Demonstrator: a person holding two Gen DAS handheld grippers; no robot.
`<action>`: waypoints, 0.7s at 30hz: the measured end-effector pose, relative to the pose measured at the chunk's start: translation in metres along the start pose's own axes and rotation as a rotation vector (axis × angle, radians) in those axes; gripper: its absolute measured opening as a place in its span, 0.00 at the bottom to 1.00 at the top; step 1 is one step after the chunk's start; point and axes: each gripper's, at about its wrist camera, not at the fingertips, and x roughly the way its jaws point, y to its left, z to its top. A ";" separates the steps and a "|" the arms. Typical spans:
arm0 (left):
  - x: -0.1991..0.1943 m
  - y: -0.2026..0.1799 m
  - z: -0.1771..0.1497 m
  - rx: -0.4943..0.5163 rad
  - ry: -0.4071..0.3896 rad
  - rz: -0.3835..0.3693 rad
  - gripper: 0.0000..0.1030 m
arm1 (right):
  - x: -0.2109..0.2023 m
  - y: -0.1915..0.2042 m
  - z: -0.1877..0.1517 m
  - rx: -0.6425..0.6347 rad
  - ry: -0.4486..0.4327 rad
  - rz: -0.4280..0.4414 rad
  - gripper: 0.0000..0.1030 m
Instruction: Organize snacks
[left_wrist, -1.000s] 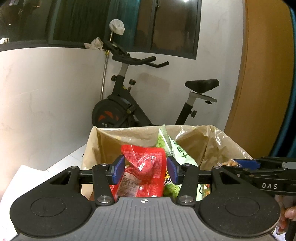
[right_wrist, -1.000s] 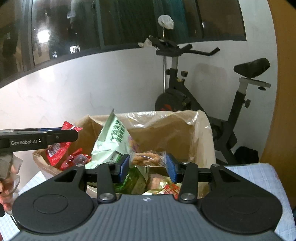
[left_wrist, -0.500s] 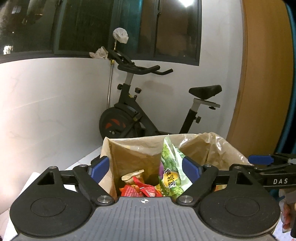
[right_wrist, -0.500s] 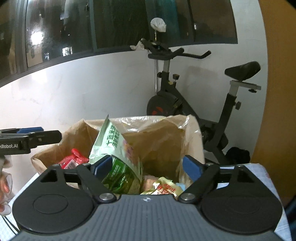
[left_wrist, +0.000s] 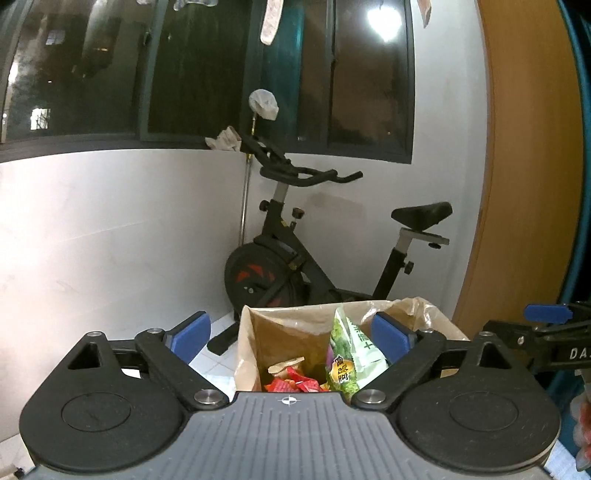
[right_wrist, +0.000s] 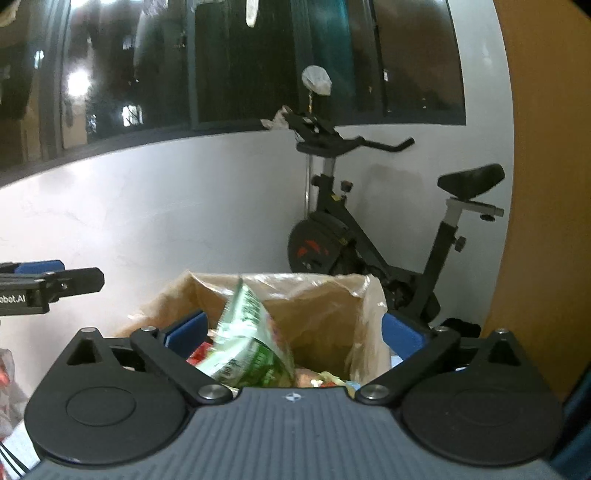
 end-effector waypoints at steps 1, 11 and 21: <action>-0.005 -0.001 0.002 0.000 0.000 0.007 0.93 | -0.007 0.002 0.002 0.007 -0.009 0.005 1.00; -0.046 -0.007 0.009 -0.008 -0.066 0.008 0.92 | -0.052 0.017 0.012 0.036 -0.068 0.009 1.00; -0.048 -0.008 0.004 -0.024 -0.055 -0.002 0.92 | -0.061 0.019 0.012 0.023 -0.066 -0.008 1.00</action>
